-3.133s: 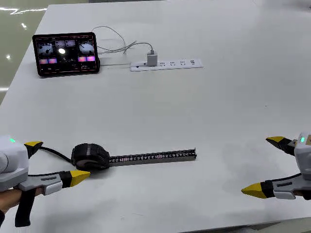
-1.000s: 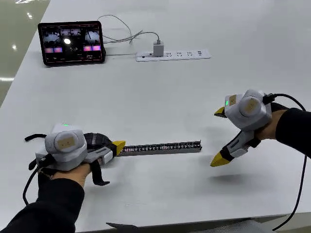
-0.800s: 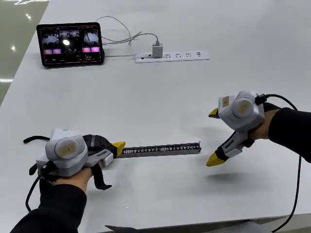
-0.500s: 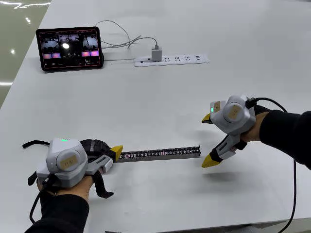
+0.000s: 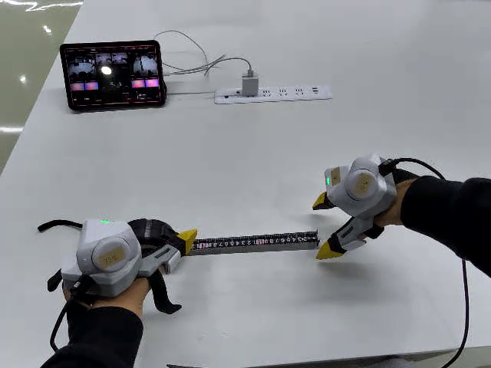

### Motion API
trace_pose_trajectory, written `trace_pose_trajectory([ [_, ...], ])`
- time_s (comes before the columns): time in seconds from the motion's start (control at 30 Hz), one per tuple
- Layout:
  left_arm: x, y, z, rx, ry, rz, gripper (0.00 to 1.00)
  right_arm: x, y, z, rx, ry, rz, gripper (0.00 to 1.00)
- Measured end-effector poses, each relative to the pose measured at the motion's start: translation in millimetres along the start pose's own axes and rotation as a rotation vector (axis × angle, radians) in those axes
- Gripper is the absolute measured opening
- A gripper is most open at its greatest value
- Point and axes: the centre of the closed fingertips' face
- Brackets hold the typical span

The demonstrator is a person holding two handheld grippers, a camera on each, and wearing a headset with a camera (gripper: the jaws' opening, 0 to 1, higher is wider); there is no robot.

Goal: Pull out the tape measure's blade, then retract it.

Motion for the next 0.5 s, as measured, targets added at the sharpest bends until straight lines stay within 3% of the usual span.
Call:
trace_pose_trajectory([
  [0.5, -0.8, -0.4, 6.5, 0.018, 0.009, 0.013, 0.96, 0.6, 8.6, -8.9, -0.047, -0.024, -0.022, 0.22],
])
Point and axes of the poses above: the centre of the closed fingertips' face, and the gripper's own axes: y roughly forward along the fingers, z roughly to its right, x roughly out of its underside, and after that the axes turned 10 degrees about -y, right-handed
